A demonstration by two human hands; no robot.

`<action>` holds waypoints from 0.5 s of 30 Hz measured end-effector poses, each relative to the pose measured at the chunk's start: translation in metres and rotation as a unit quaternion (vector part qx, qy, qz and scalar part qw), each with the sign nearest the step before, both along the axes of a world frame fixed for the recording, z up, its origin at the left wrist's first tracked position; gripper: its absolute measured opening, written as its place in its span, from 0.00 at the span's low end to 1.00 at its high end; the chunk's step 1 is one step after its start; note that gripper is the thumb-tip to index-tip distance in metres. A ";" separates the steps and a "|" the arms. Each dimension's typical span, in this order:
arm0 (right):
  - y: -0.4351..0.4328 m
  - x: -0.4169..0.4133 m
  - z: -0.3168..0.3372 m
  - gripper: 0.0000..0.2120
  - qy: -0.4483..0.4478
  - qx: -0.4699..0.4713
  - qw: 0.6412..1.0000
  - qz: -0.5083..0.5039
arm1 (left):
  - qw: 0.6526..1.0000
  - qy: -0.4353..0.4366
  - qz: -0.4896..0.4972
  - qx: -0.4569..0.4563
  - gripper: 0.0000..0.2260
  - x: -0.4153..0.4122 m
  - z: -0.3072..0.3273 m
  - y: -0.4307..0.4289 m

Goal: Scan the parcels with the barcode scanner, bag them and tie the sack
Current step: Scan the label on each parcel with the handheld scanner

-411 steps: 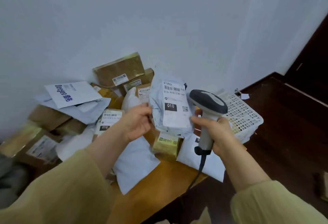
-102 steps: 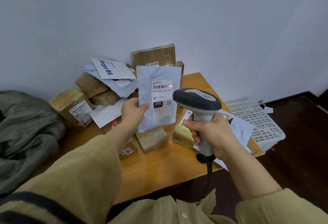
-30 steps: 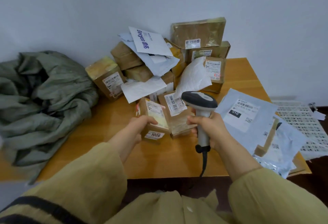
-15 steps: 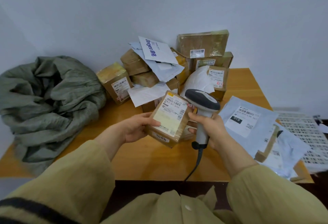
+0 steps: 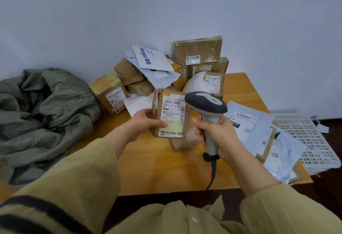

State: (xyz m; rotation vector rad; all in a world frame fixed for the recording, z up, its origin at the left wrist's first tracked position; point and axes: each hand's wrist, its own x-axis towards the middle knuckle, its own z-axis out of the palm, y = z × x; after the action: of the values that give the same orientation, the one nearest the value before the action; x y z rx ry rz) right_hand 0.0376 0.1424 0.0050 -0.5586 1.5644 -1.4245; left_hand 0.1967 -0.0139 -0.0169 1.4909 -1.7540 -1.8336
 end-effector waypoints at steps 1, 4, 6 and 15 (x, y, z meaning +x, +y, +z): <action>0.004 0.001 0.003 0.06 -0.011 -0.001 1.000 0.009 | 1.000 -0.007 0.006 -0.027 0.26 -0.004 -0.001 -0.001; 0.015 0.003 0.010 0.05 -0.036 0.009 0.999 0.021 | 0.995 -0.022 0.032 -0.087 0.28 -0.013 -0.003 -0.004; 0.021 0.003 0.012 0.06 -0.036 0.012 0.999 0.024 | 0.993 -0.020 0.040 -0.105 0.27 -0.019 -0.004 -0.005; 0.041 -0.002 0.014 0.09 -0.032 -0.003 0.999 0.008 | 0.992 -0.016 0.046 -0.115 0.33 -0.038 -0.013 -0.008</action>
State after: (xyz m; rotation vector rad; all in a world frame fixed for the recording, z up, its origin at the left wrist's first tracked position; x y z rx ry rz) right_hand 0.0354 0.1833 0.0191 -0.5239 1.5029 -1.4213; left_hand 0.1588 -0.0216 -0.0302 1.4895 -1.8074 -1.5142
